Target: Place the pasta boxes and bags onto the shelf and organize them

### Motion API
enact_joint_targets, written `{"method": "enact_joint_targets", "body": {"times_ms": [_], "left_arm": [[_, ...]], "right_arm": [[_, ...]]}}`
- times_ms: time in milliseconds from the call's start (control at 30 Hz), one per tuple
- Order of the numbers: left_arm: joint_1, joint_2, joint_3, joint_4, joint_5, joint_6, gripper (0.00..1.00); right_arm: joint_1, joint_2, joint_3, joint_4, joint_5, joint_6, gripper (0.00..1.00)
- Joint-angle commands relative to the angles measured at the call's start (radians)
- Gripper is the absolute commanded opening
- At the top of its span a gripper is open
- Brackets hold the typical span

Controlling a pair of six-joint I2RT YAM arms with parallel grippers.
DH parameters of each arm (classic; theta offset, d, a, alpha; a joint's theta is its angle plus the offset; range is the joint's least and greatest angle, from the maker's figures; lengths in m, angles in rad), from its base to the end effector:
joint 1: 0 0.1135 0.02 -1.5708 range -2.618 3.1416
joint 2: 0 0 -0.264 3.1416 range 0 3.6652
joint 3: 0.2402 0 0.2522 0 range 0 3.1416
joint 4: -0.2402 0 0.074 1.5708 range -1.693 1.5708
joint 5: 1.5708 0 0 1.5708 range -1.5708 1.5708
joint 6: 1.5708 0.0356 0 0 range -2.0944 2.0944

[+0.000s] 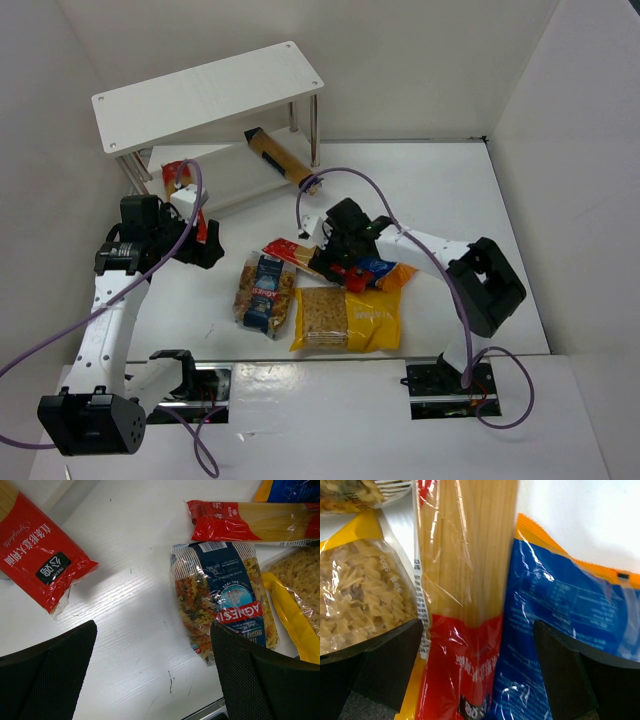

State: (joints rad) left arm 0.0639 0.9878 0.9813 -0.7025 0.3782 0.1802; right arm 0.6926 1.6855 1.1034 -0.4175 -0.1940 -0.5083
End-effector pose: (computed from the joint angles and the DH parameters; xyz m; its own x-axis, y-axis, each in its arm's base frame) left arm 0.2017 -0.0003 0.3226 -0.5997 0.1285 -0.7898 0.3332 0.9375 -0.1005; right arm 0.2624 0.2267 0.1996 -0.2216 -0.8044 -0.5512 -0.9325 0.3401 -0.1215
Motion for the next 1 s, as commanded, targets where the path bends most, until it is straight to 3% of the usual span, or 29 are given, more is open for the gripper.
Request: {"method": "enact_joint_targets", "body": {"times_ms": [0, 367, 567, 800, 967], "left_arm": [[-0.001, -0.011, -0.004, 0.026, 0.010, 0.002, 1.00], [-0.001, -0.011, -0.013, 0.026, 0.019, 0.002, 1.00], [-0.001, -0.011, -0.013, 0.026, 0.019, 0.002, 1.00], [-0.001, -0.011, -0.013, 0.026, 0.019, 0.002, 1.00], [-0.001, -0.011, -0.013, 0.026, 0.019, 0.002, 1.00]], "right_arm": [[0.044, 0.011, 0.007, 0.051, 0.002, -0.018, 0.99], [0.116, 0.106, 0.016, 0.000, -0.041, -0.007, 0.99], [0.116, 0.171, 0.016, 0.034, 0.033, -0.007, 0.99], [-0.002, 0.194, 0.029, 0.036, 0.033, -0.026, 0.99], [-0.022, 0.194, 0.039, 0.005, 0.044, -0.044, 0.99]]}}
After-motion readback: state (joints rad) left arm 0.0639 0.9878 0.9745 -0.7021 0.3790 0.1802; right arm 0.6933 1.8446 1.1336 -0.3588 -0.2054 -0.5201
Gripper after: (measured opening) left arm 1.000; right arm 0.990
